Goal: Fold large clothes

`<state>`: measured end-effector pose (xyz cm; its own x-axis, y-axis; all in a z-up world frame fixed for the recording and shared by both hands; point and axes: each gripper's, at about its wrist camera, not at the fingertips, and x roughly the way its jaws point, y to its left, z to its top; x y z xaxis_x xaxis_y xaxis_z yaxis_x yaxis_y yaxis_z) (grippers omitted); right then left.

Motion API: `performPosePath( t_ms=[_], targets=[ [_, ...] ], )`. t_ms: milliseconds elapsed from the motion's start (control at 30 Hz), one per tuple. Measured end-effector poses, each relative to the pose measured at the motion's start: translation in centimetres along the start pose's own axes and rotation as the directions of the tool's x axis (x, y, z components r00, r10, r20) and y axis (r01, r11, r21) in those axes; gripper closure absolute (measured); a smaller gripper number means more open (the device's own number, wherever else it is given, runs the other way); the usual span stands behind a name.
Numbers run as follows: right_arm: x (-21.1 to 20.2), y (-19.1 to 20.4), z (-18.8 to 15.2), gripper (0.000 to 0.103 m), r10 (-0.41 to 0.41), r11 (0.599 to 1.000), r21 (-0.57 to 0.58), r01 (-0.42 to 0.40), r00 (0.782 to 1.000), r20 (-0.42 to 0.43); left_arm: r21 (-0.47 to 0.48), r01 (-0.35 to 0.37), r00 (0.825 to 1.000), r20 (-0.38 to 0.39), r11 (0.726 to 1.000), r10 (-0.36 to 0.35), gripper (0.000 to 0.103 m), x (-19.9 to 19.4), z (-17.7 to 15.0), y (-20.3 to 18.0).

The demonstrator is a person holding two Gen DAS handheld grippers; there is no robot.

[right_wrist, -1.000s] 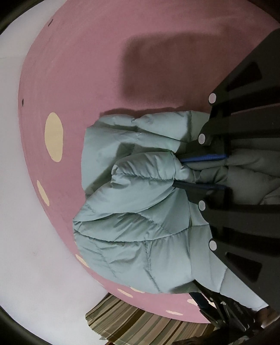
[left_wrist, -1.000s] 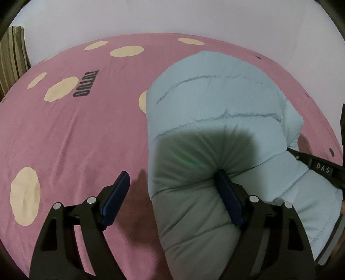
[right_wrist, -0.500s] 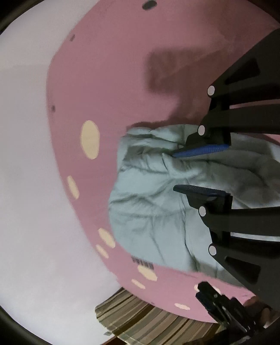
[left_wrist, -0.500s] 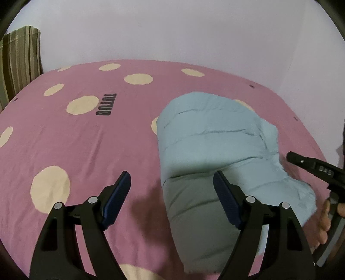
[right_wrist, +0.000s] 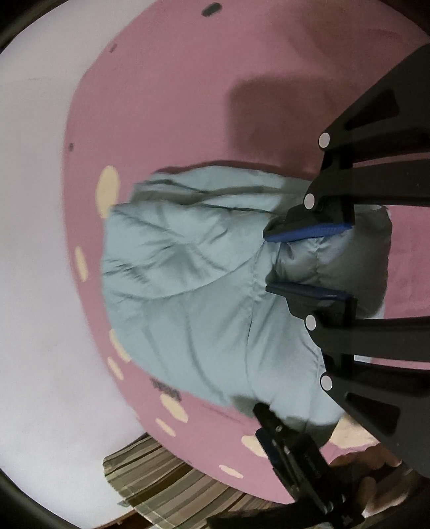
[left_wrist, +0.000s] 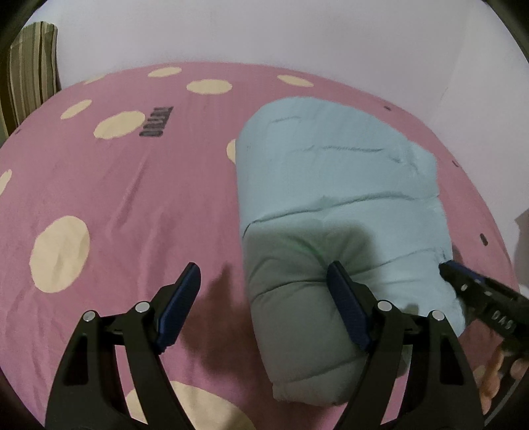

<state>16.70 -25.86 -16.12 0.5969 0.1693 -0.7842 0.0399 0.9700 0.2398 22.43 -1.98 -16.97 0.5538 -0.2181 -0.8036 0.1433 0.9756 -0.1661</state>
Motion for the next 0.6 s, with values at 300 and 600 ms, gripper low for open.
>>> performPosePath(
  t_ms=[300,600],
  targets=[
    [3.1,-0.7,-1.1,0.08,-0.014,1.0,0.003,0.014,1.0,-0.021,0.047,-0.033,0.998,-0.051,0.998,0.036,0.024,3.0,-0.5,-0.8],
    [3.4,-0.5,-1.3,0.08,-0.025,1.0,0.003,0.025,1.0,-0.01,0.072,-0.055,0.996,-0.07,0.996,0.06,0.024,4.3,-0.5,-1.0]
  ],
)
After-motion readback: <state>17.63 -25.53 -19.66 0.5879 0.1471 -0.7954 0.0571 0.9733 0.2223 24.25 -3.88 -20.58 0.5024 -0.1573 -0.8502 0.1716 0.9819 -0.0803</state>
